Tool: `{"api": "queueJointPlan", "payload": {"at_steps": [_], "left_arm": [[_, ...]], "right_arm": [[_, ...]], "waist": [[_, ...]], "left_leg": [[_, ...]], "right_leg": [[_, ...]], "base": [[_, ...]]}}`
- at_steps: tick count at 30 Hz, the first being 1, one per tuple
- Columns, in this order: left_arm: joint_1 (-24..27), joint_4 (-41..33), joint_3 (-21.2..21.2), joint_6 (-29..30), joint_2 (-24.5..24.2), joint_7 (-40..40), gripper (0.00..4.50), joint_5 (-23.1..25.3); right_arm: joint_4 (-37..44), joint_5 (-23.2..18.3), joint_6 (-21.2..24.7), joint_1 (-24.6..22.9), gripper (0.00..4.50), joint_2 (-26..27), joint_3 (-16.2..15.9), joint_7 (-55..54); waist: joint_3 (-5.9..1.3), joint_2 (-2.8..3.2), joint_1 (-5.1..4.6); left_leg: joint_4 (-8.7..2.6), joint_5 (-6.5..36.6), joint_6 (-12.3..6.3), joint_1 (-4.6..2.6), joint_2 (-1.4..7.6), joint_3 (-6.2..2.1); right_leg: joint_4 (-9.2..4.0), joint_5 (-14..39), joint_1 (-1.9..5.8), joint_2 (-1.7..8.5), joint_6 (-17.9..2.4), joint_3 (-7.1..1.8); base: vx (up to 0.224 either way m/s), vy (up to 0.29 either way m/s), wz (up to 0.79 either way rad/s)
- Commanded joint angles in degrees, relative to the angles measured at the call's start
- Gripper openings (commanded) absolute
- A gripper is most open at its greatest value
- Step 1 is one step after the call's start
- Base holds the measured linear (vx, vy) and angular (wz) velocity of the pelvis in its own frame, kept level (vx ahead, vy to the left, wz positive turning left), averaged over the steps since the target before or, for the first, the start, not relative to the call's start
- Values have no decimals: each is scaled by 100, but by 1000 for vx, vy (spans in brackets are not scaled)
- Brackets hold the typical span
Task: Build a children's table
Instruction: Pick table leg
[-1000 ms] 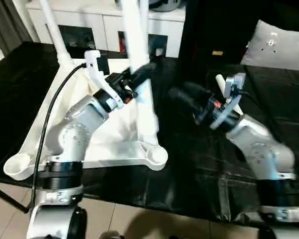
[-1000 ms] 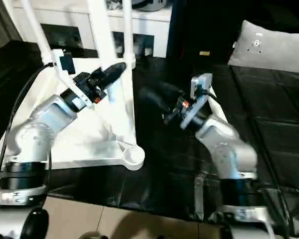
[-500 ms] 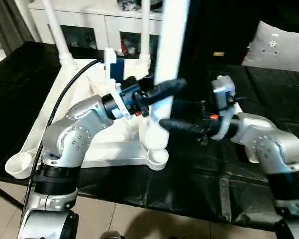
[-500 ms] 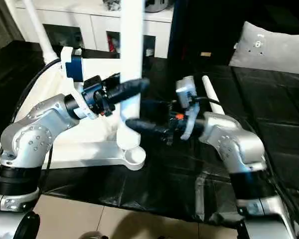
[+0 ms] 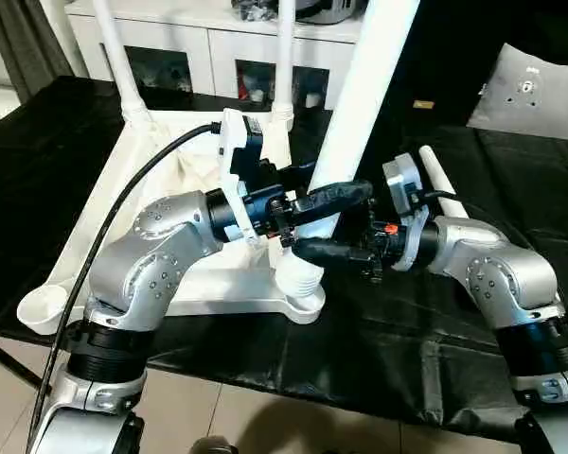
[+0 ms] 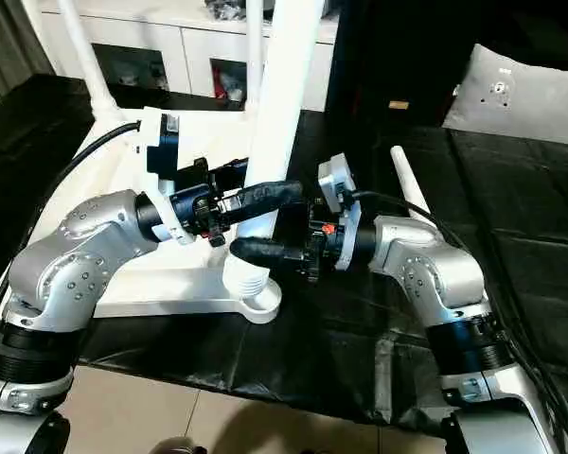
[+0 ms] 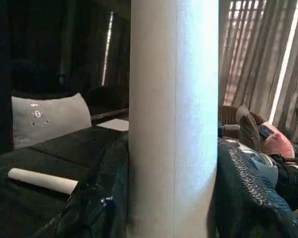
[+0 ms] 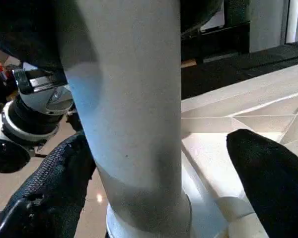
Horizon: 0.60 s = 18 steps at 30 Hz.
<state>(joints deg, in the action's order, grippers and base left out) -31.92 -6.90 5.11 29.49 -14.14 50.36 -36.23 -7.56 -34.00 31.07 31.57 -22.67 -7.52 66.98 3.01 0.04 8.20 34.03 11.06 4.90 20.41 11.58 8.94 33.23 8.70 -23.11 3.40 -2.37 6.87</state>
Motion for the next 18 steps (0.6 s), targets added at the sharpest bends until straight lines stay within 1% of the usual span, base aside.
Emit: {"api": "queueJointPlan", "payload": {"at_steps": [1,3,8,9,12,14,17,18], "left_arm": [[-96,-5,23,-72,27,0,188,50],[-100,16,28,-106,65,-18,188,64],[-117,46,21,-145,142,-89,188,76],[-127,58,24,-158,167,-102,188,88],[-135,65,29,-166,187,-112,188,95],[-134,56,46,-172,210,-121,188,96],[-118,39,80,-187,226,-131,188,114],[-116,38,83,-188,227,-131,188,115]], "right_arm": [[-8,50,-45,113,450,6,-60,91],[-25,108,-90,100,450,10,-115,129],[9,139,-86,61,450,-2,-195,176],[12,164,-82,55,431,12,-202,201],[-9,184,-89,59,406,34,-205,210],[-41,165,-86,70,378,60,-196,225],[-42,142,-79,78,365,71,-201,229],[-41,140,-79,78,348,71,-202,229]], "waist": [[-430,-68,2],[-431,-65,1],[-432,-72,1],[-432,-80,3],[-428,-79,5],[-433,-82,5],[-434,-82,3],[-432,-85,2]], "left_leg": [[-330,460,-265,16,148,15],[-327,438,-281,19,150,14],[-326,442,-290,22,151,16],[-323,437,-291,21,148,17],[-323,447,-294,24,146,19],[-322,421,-301,23,148,18],[-322,408,-309,21,154,15],[-321,418,-308,22,151,16]], "right_leg": [[-376,1991,370,464,-307,-318],[-364,1886,370,461,-356,-320],[-366,1906,377,465,-357,-320],[-364,1912,376,464,-354,-320],[-371,1963,375,468,-335,-320],[-366,1943,375,467,-332,-321],[-359,1882,373,464,-351,-322],[-362,1894,373,464,-348,-321]], "base": [[0,0,0],[0,0,0],[0,0,0],[0,0,0],[0,0,0],[0,0,0],[0,0,0],[0,0,0]]}}
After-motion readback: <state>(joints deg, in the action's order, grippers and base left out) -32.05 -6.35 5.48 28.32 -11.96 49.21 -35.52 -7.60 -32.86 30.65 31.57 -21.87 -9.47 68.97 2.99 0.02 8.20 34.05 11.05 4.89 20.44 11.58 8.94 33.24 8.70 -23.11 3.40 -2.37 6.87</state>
